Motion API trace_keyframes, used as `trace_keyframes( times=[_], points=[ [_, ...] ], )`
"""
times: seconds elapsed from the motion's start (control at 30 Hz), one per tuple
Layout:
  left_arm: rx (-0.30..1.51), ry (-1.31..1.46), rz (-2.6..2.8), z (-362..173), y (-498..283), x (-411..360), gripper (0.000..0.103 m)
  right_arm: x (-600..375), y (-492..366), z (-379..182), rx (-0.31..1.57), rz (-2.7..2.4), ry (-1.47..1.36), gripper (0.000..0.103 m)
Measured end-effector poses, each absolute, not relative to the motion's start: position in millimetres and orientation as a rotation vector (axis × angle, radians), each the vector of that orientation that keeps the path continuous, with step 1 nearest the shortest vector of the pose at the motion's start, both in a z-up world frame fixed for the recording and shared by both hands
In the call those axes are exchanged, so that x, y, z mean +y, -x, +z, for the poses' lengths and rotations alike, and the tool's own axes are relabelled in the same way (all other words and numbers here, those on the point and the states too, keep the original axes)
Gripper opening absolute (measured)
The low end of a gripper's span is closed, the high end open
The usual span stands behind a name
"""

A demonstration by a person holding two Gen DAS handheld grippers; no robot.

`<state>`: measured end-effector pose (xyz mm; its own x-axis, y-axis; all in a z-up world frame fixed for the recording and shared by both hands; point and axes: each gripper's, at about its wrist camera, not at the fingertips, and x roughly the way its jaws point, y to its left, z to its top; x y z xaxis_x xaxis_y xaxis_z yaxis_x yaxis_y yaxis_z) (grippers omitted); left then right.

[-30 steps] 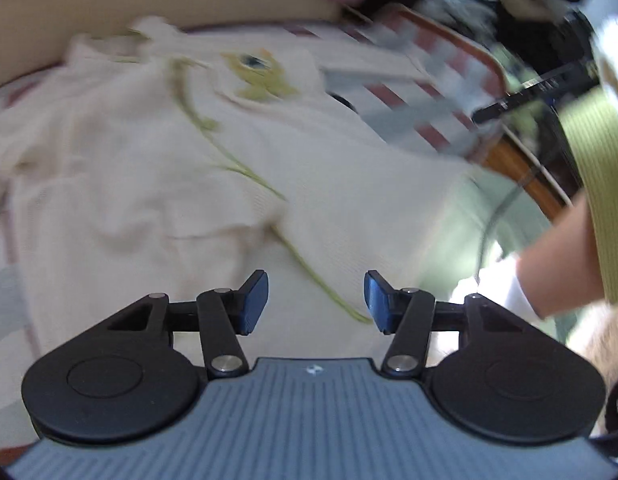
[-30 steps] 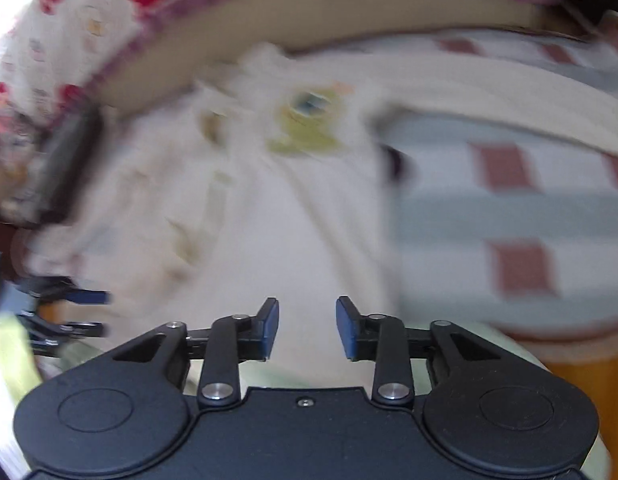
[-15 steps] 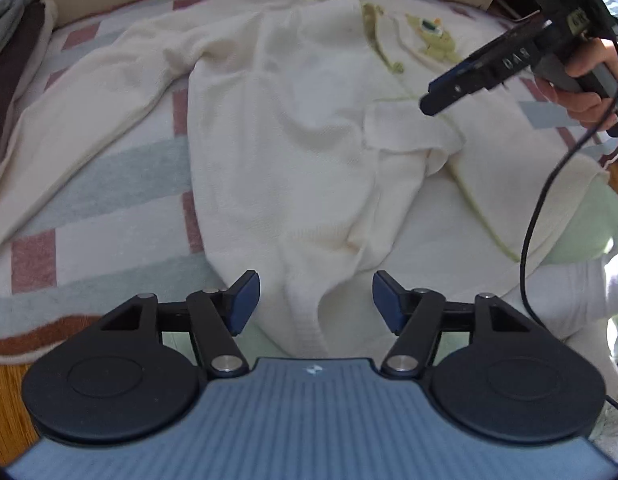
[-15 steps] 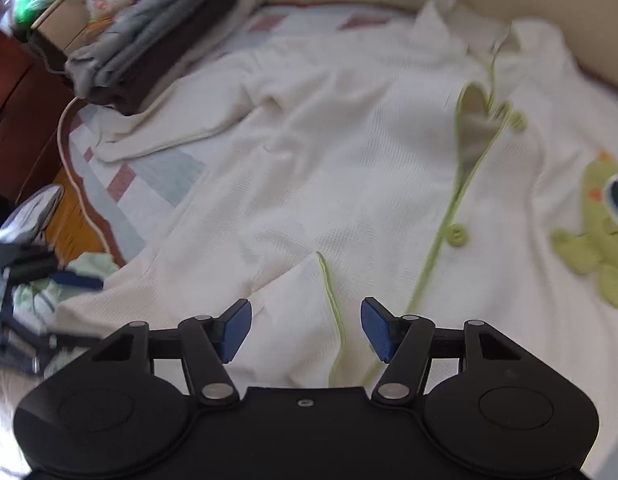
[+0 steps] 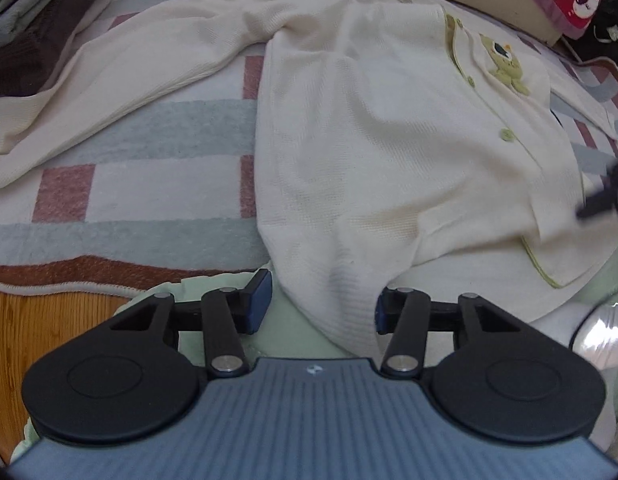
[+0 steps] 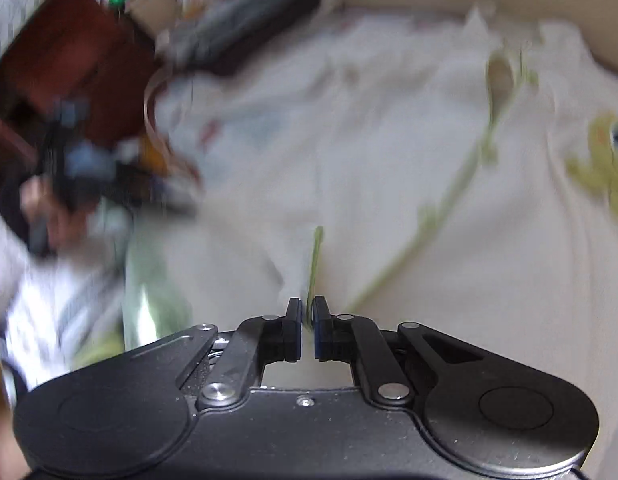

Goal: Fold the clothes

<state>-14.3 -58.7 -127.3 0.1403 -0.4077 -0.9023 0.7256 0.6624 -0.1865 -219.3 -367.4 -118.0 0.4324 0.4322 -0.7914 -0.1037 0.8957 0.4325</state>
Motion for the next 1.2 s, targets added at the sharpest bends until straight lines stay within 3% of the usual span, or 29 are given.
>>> trace_keyframes(
  times=[0.1,0.27,0.3,0.37,0.43,0.5,0.57,0.6,0.63,0.67,0.7,0.8,0.93,1.1,1.13,1.2],
  points=[
    [1.167,-0.312,-0.834,-125,13,-56,0.046,-367,238,-127,1.184,0.299,-0.369,0.008],
    [1.189,-0.306,-0.906,-126,16,-63,0.050,-379,232,-113,1.151,0.255,-0.400,0.016],
    [1.194,-0.310,-0.920,-126,18,-65,0.050,-382,227,-112,1.136,0.249,-0.410,0.020],
    [1.200,-0.339,-0.932,-129,20,-70,0.054,-388,216,-112,1.093,0.221,-0.433,0.057],
    [1.219,-0.355,-0.942,-133,20,-74,0.070,-392,205,-116,1.057,0.195,-0.459,0.061],
    [1.231,-0.358,-0.939,-137,20,-78,0.074,-393,192,-128,1.058,0.192,-0.494,0.061],
    [1.216,-0.371,-0.942,-139,21,-80,0.067,-388,181,-140,1.059,0.197,-0.515,0.058],
    [1.195,-0.383,-0.948,-137,23,-80,0.037,-383,182,-139,1.056,0.229,-0.499,0.050],
    [1.170,-0.396,-0.956,-134,26,-80,0.011,-377,183,-138,1.052,0.262,-0.481,0.023],
    [1.126,-0.402,-0.960,-128,31,-80,0.010,-372,184,-136,1.048,0.295,-0.463,0.010],
    [1.053,-0.371,-0.950,-113,35,-76,0.005,-366,185,-135,1.043,0.329,-0.445,0.010],
    [0.834,-0.118,-0.905,-50,40,-48,0.004,-356,187,-121,1.016,0.419,-0.421,0.010],
    [0.769,-0.039,-0.770,-11,66,-21,0.003,-354,198,-102,1.005,0.499,-0.420,0.010],
    [0.979,-0.139,-0.637,-59,96,-9,0.003,-355,213,-121,1.177,0.506,-0.422,0.010],
    [1.025,-0.178,-0.600,-73,96,-7,0.003,-356,216,-127,1.221,0.501,-0.422,0.015],
    [1.075,-0.212,-0.566,-84,95,-7,0.003,-367,227,-114,1.180,0.429,-0.409,0.018]
  ],
)
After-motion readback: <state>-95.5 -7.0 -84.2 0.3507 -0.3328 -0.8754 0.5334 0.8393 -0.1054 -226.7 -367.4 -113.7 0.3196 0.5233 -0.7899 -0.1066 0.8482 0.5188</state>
